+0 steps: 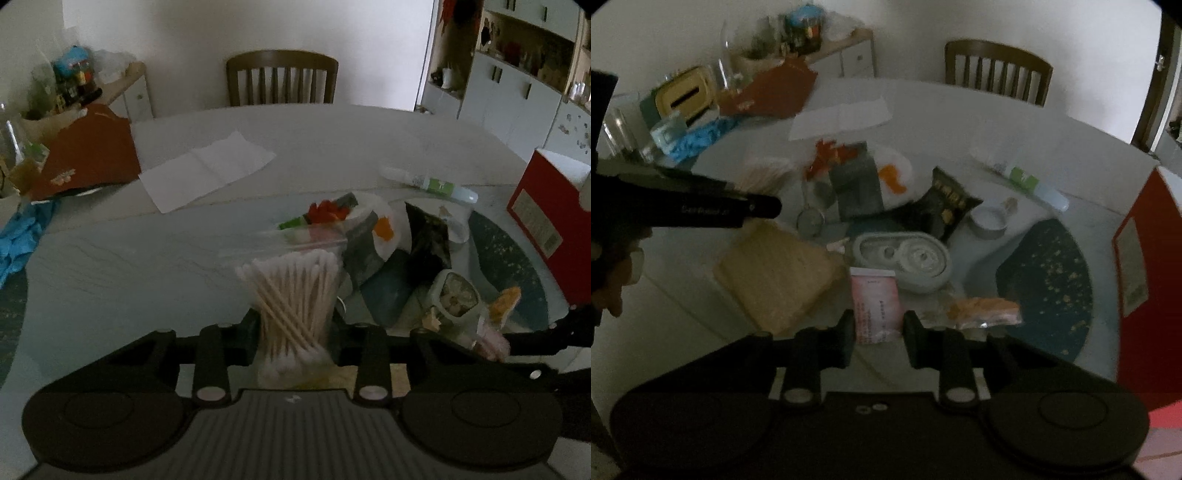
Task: Organize objects
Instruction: 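Carry the swab bag and pink carton with both tools into the red box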
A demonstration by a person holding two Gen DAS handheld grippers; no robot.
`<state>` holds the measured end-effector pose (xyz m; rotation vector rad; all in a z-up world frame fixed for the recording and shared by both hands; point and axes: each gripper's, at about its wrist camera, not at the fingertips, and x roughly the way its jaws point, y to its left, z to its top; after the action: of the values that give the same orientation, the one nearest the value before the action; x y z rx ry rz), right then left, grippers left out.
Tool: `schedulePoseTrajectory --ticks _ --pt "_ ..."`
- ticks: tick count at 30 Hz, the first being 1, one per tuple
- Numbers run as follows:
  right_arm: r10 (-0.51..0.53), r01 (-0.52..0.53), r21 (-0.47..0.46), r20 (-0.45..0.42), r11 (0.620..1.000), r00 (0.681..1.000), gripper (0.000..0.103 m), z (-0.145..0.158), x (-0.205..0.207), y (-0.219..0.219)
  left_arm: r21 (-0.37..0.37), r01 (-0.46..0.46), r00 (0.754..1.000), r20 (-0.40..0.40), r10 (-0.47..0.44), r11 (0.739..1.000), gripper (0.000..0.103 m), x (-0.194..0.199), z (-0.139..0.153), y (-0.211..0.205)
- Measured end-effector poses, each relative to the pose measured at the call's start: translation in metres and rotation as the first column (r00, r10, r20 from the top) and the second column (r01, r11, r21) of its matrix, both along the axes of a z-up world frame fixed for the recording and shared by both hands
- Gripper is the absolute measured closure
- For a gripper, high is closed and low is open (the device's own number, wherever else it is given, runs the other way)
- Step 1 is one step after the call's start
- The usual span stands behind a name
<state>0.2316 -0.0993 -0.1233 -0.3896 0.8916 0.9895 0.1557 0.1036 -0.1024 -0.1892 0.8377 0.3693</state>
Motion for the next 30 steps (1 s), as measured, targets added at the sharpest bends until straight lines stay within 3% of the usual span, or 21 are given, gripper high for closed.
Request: schedulePoseTrajectory --ticks 14,30 --pt "-0.119 0.120 0.133 -0.017 0.984 0.993 0.077 0.050 0.006 -0.064 -0.021 0.024 0.999 0.035 -0.023 1.000 0.068 -0.023 0.046 -0.031" --pt "-0.252 0.245 0.210 0.004 0.946 0.968 0.077 0.089 0.035 -0.156 0.001 0.185 0.980 0.080 -0.185 0.983 0.068 0.011 0.086 -0.116"
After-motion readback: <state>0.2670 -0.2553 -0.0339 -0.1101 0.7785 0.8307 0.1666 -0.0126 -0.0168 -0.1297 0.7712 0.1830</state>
